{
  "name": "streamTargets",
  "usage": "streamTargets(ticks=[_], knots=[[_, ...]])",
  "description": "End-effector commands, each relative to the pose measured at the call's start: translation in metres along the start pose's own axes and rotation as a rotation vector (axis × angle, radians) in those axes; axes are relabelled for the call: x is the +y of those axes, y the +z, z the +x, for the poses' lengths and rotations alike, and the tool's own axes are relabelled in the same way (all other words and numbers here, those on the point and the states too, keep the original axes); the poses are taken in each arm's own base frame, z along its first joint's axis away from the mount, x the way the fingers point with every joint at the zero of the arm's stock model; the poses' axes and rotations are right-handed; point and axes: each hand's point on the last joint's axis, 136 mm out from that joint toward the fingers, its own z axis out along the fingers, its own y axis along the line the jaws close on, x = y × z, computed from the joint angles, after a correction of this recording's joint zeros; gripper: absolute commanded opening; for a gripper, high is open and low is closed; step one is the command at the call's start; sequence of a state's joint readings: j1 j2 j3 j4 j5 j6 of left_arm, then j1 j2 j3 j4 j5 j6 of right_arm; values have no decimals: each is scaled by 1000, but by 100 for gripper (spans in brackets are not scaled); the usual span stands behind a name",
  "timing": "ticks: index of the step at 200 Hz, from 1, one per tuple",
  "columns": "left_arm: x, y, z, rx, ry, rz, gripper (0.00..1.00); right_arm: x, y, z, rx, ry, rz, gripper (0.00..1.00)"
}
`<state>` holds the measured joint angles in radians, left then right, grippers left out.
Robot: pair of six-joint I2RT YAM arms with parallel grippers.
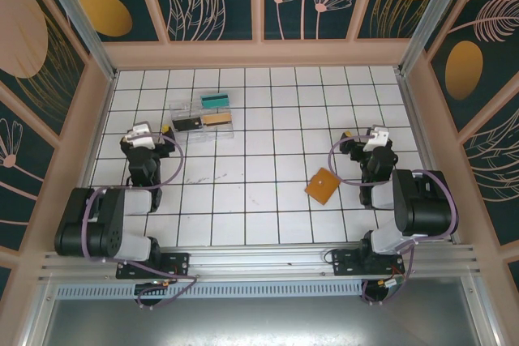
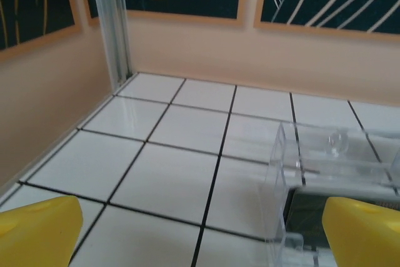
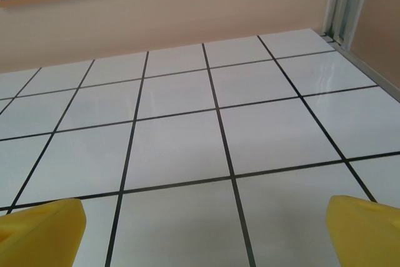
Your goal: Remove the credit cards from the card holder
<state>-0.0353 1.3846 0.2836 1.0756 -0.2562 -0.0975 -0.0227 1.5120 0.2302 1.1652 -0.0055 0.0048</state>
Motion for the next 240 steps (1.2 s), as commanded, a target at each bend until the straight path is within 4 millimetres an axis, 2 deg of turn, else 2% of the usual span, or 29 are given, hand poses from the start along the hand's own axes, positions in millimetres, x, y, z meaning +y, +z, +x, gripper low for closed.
streamTargets(ticks=[1, 25, 39, 49, 74, 96, 119, 145, 157, 180, 199, 216, 240], knots=[[12, 5, -30, 10, -15, -93, 99, 2, 1, -29, -33, -9, 38, 99], [33, 6, -62, 37, -141, -249, 99, 4, -11, -57, -90, 25, 56, 99], [44, 1, -76, 56, -253, -336, 99, -1, -17, -66, -107, 93, 81, 99], [45, -1, -85, 68, -301, -352, 99, -2, -17, -70, -93, 137, 90, 99], [23, 2, -94, 132, -345, -244, 99, -13, -19, -81, -58, 318, 157, 99], [14, -2, -96, 161, -382, -192, 99, -28, -32, -89, -70, 542, 240, 99], [7, -8, -93, 199, -432, -154, 99, -7, -36, -102, -77, 582, 90, 99], [-13, -16, -79, 262, -539, -57, 98, 15, -32, -105, 43, 584, 31, 99], [-25, -21, -73, 290, -568, -7, 93, 30, -32, -99, 111, 563, 2, 99], [-47, -40, -60, 337, -553, 58, 93, 68, -39, -85, 202, 506, -56, 99], [-70, -58, -50, 372, -538, 146, 93, 96, -49, -64, 286, 476, -82, 99], [-92, -75, -37, 403, -530, 229, 91, 114, -63, -37, 381, 454, -87, 99], [-122, -94, -20, 448, -489, 315, 90, 121, -88, 0, 469, 468, -73, 99]])
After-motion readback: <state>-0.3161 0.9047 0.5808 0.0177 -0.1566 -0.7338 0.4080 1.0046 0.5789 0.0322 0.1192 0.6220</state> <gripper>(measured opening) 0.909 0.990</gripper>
